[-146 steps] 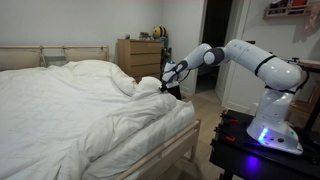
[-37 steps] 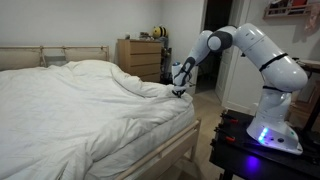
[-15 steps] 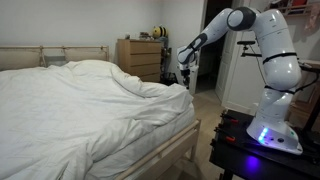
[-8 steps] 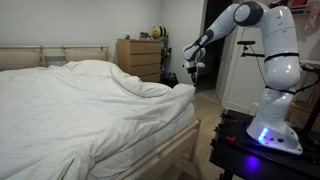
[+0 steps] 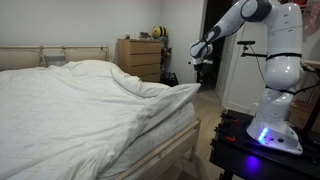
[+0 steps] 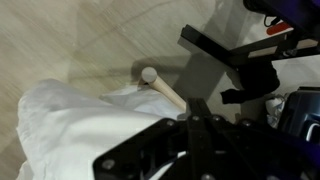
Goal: Straighten the blanket on the bed
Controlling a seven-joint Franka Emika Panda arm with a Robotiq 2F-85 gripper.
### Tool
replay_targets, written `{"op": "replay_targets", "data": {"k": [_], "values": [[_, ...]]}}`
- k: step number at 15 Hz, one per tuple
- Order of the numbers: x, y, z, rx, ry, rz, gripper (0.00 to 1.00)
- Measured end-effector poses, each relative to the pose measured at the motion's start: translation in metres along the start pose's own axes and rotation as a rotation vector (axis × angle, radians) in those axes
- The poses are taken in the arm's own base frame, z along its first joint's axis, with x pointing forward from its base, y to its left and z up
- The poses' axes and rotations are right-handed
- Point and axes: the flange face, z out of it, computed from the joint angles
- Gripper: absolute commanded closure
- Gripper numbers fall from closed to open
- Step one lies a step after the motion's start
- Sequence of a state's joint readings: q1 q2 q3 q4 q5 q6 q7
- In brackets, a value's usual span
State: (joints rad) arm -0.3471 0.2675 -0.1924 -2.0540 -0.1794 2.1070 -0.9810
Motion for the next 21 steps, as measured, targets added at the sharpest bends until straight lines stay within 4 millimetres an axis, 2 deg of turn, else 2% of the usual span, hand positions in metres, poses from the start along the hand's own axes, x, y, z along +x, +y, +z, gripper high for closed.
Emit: {"op": "replay_targets", "data": {"k": [2, 3, 5, 10, 14, 18, 21], "values": [[-0.008, 0.0, -0.002, -0.001, 0.004, -0.019, 1.0], [-0.012, 0.0, -0.004, -0.002, 0.006, -0.024, 0.74], [-0.017, -0.002, -0.006, -0.004, 0.009, -0.031, 0.68], [-0.045, 0.006, -0.021, -0.04, 0.001, -0.007, 0.31], [-0.055, 0.009, -0.03, -0.056, 0.014, 0.014, 0.01], [-0.051, 0.022, -0.041, -0.175, 0.138, 0.075, 0.0], [-0.036, 0.024, -0.048, -0.273, 0.262, 0.163, 0.0]]}}
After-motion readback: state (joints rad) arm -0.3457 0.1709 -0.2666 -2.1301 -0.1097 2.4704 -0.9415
